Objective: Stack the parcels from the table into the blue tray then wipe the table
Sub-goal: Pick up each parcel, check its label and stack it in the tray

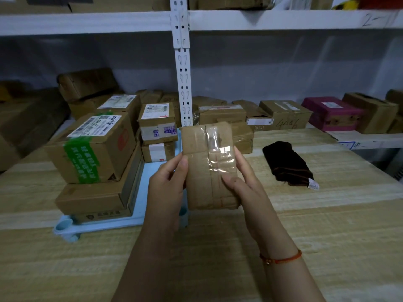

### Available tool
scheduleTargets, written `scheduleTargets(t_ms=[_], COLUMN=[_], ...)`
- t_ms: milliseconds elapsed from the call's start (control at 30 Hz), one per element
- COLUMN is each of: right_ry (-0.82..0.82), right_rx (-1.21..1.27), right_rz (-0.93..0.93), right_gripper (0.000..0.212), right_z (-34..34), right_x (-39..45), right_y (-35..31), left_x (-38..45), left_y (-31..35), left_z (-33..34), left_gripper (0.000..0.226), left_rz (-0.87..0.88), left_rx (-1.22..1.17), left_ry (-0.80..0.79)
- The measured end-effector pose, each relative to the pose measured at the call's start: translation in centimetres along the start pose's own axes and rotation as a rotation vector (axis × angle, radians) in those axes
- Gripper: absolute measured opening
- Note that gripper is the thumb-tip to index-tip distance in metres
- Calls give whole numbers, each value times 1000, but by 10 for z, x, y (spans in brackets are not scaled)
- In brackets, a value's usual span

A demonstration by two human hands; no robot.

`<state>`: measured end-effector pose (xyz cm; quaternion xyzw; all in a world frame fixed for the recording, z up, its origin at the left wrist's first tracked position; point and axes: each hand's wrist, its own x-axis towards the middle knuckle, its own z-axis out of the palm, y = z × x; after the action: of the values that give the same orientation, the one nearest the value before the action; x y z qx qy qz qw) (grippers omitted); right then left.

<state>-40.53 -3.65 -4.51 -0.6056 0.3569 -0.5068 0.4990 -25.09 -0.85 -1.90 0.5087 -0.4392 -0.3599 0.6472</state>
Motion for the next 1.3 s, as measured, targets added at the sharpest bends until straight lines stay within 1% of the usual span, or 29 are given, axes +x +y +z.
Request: scheduleTargets(t_ms=[167, 267, 367, 467, 533, 600, 667, 733, 800, 900, 967, 1033, 1133, 1167, 1200, 1300], right_ry=[-8, 27, 78, 121, 136, 150, 167, 185, 206, 182, 160, 165, 171, 165, 158, 158], right_rx=[56, 137, 237, 362, 422, 476, 513, 530, 554, 603, 651, 687, 745, 771, 797, 836], right_rz=[15, 79, 168, 301, 364, 404, 437, 461, 482, 497, 503, 504, 497, 494, 490, 489], right_gripper=[67, 65, 52, 46, 32, 26, 34, 46, 49, 52, 55, 54, 55, 56, 56, 53], right_z=[2, 4, 5, 4, 0, -1, -2, -2, -4, -6, -6, -6, -3, -3, -2, -3], right_x=[-1, 0, 2, 5, 8, 9, 10, 10, 11, 10, 9, 8, 7, 7, 6, 5], right_y=[-1, -3, -5, -6, -4, -5, -7, -8, -10, -11, -10, -7, -4, -3, -3, -3], left_x=[2, 3, 2, 2, 2, 2, 2, 1, 0, -2, -1, -1, 1, 1, 1, 1], left_y=[4, 4, 4, 5, 5, 5, 3, 3, 2, 4, 4, 5, 5, 5, 5, 4], left_z=[0, 1, 2, 4, 5, 6, 5, 3, 3, 6, 8, 9, 10, 11, 11, 12], left_gripper=[32, 33, 31, 29, 30, 31, 31, 30, 30, 29, 29, 38, 68, 72, 70, 43], left_rz=[-13, -5, -29, -60, -69, -61, -47, 0, 22, -1, -49, -108, -258, -296, -312, -304], left_rx=[-26, -47, -122, -197, -238, -237, -187, -45, 48, 27, 20, 31, 7, -17, -47, -127], left_ry=[16, 37, 38, 11, 0, -11, -9, -8, -3, -35, -56, -70, -64, -58, -63, -133])
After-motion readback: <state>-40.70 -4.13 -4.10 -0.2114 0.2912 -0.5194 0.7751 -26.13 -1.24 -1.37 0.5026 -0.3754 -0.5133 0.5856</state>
